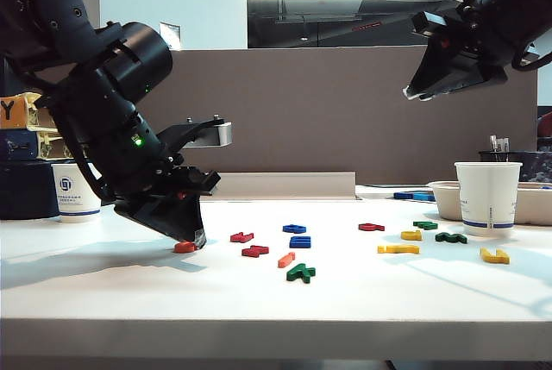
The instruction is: Pick up the letter "c" and put it in the paper cup.
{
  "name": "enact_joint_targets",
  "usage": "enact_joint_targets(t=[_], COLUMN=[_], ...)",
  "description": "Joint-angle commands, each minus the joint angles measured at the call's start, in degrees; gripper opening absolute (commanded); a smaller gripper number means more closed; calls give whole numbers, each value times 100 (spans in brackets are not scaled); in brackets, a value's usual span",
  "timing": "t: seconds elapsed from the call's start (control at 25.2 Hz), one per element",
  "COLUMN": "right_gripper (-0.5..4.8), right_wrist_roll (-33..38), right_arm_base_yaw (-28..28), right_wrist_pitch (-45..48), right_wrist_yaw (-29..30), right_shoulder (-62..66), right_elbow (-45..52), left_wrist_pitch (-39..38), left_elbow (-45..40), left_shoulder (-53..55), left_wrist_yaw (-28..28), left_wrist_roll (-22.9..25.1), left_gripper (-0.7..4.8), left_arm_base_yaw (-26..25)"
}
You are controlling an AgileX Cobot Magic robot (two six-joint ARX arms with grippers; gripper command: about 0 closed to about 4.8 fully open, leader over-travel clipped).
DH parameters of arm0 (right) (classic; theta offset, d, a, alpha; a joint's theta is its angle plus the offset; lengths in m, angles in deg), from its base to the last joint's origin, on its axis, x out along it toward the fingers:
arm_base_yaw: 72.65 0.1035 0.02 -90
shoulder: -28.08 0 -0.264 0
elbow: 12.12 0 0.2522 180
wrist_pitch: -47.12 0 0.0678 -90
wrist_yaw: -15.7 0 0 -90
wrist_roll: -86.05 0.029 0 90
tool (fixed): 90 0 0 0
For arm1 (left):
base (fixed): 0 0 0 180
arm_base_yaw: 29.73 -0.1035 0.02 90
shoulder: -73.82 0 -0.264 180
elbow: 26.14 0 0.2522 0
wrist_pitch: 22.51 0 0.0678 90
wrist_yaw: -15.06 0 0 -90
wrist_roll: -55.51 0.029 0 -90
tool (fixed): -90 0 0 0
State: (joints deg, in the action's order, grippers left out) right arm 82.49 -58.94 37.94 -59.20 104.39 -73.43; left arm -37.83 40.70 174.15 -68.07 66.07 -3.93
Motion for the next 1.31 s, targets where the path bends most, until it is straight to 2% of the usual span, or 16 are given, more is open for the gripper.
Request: enact_joint_targets(t=[0.04,0.79,1.03,1.31], right_gripper=[85,85,85,85], right_wrist_roll=[-17,-83,-101,-103], right_arm_base_yaw=[0,0,0,0], right_wrist_pitch=[61,57,13,-13], right_wrist_yaw=[2,2,-17,-61], right_shoulder=[-35,-48,-151,-190], right_elbow=[-22,-22,-22,-22], left_wrist_pitch=[-138,-48,-63,-516], left_elbow=[-7,48,85,111], left_shoulder=[2,-337,-367,-542], left_wrist_yaw=[-2,-22,-20,-4], left_wrist_roll=[-11,-17,-225,-197], left_gripper=[111,111,111,125], left_arm_base_yaw=[4,4,4,4])
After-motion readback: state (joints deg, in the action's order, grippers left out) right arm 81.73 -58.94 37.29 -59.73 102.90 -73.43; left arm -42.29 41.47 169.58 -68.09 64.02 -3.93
